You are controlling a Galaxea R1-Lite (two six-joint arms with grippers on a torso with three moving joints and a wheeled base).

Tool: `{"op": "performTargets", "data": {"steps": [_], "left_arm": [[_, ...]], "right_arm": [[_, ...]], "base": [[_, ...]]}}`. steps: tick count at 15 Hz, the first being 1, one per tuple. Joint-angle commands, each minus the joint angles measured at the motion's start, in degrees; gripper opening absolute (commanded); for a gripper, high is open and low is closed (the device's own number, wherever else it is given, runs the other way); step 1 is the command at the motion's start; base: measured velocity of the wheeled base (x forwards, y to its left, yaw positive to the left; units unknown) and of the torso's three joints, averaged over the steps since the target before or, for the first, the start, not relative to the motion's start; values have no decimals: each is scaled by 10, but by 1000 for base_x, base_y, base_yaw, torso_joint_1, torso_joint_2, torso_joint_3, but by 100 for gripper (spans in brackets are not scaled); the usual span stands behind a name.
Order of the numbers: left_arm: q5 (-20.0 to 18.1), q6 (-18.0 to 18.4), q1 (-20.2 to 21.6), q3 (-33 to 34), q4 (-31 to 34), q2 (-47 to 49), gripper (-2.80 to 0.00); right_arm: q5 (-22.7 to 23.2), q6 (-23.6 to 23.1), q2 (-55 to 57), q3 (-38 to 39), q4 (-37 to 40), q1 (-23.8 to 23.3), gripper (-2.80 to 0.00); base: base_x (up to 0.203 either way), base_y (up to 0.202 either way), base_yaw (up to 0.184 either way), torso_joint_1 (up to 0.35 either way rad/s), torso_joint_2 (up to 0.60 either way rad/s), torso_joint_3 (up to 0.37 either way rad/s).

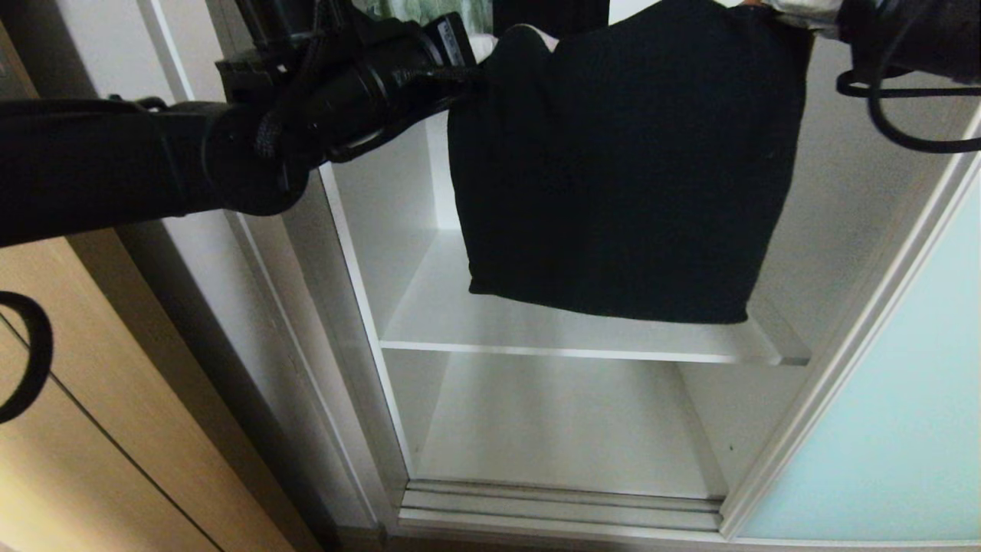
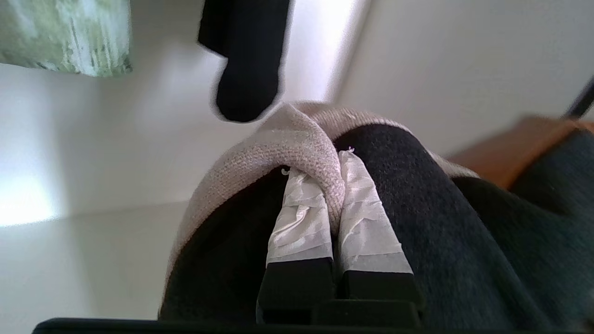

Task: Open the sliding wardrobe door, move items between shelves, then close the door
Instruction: Place the pillow on the higher shelf

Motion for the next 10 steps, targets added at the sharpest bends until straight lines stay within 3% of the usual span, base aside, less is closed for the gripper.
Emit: {"op": "performTargets", "data": {"steps": [1,3,7,10], "left_arm": [[-33,-3,30,-14,-40,86,-280],[-34,-2,43,7,-72,129,-280],[-33,-12,49,130,-155,176,-280],[-35,-44,49,178,-154,141,-280]], "right_arm": [[3,4,107,-26,-40,-16,-280],[4,4,144,12,-83,-26,-280],[35,4,171,203,-246,-35,-280],[73,5,133,330,-327,-41,-280]], "base": [[0,0,0,0,0,0],[0,0,0,0,0,0],[0,0,0,0,0,0],[0,0,0,0,0,0]]}}
